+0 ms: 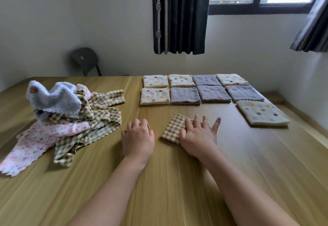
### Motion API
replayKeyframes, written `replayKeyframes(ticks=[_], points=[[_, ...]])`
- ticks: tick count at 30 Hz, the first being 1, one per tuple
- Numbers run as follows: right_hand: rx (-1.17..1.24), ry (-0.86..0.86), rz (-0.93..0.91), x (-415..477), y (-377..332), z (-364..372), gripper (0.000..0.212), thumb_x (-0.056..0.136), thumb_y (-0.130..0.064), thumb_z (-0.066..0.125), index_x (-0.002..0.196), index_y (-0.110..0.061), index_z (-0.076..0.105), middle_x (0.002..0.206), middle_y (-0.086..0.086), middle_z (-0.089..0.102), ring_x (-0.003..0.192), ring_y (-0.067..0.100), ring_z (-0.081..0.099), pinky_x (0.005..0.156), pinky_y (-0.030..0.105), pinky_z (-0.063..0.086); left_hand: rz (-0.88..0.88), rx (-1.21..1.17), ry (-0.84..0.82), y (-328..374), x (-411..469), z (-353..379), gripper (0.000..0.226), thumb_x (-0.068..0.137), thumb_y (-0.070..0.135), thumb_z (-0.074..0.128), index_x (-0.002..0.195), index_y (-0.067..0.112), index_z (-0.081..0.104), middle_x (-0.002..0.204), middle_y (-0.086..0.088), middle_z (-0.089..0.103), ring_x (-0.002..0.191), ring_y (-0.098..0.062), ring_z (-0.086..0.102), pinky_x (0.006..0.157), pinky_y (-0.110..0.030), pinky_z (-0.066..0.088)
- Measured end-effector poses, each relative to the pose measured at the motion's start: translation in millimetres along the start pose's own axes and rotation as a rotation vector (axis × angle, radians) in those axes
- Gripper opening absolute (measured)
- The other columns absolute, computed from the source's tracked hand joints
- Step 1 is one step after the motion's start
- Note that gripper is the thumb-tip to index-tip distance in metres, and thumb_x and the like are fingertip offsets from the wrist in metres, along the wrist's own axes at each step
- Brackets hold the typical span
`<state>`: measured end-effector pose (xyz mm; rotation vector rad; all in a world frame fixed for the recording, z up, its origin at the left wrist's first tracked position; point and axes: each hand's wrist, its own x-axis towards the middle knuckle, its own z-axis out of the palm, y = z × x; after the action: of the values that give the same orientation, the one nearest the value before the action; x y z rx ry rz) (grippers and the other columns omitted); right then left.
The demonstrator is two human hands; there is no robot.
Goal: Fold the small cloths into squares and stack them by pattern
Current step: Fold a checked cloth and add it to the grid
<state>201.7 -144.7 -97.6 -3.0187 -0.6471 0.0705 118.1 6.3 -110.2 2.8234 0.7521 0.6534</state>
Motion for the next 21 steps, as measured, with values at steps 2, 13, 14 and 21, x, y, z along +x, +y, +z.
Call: replayKeyframes(ticks=[2, 13, 14, 21], points=[[0.077, 0.042, -0.148, -1, 6, -3, 0.059, 0.099, -0.039, 0.021, 0.155, -0.027, 0.007, 0.162, 0.003, -0.006, 0.149, 0.025, -0.010, 0.111, 0.056, -0.018, 0.002, -0.003, 0.012, -1, 0, 0, 0.015, 0.095, 0.030, 0.046, 0.107, 0.022, 0.051, 0.111, 0.002, 0.053, 0.107, -0.019, 0.048, 0.088, -0.034, 0.037], [0.094, -0.042, -0.029, -3, 32, -1, 0.057, 0.100, -0.046, 0.020, 0.154, -0.029, 0.012, 0.162, 0.006, 0.001, 0.149, 0.026, -0.002, 0.119, 0.047, 0.002, 0.018, 0.006, -0.017, -3, -1, 4, 0.022, 0.091, 0.024, 0.044, 0.110, 0.021, 0.054, 0.114, 0.001, 0.052, 0.107, -0.020, 0.047, 0.088, -0.036, 0.035], [0.112, -0.060, 0.008, 3, 36, 1, 0.058, 0.100, -0.046, 0.019, 0.154, -0.027, 0.010, 0.162, 0.007, -0.002, 0.149, 0.027, -0.005, 0.119, 0.048, -0.001, 0.023, 0.000, -0.018, -3, -1, 4, 0.022, 0.091, 0.024, 0.044, 0.111, 0.021, 0.054, 0.115, 0.001, 0.052, 0.107, -0.020, 0.047, 0.089, -0.036, 0.035], [0.101, -0.051, 0.312, 55, 66, -7, 0.061, 0.099, -0.043, 0.018, 0.155, -0.021, 0.010, 0.162, 0.011, -0.003, 0.148, 0.030, -0.007, 0.115, 0.054, -0.011, 0.028, -0.054, -0.014, -2, -6, 6, 0.023, 0.090, 0.026, 0.047, 0.112, 0.020, 0.056, 0.115, 0.000, 0.055, 0.106, -0.021, 0.050, 0.089, -0.037, 0.035]])
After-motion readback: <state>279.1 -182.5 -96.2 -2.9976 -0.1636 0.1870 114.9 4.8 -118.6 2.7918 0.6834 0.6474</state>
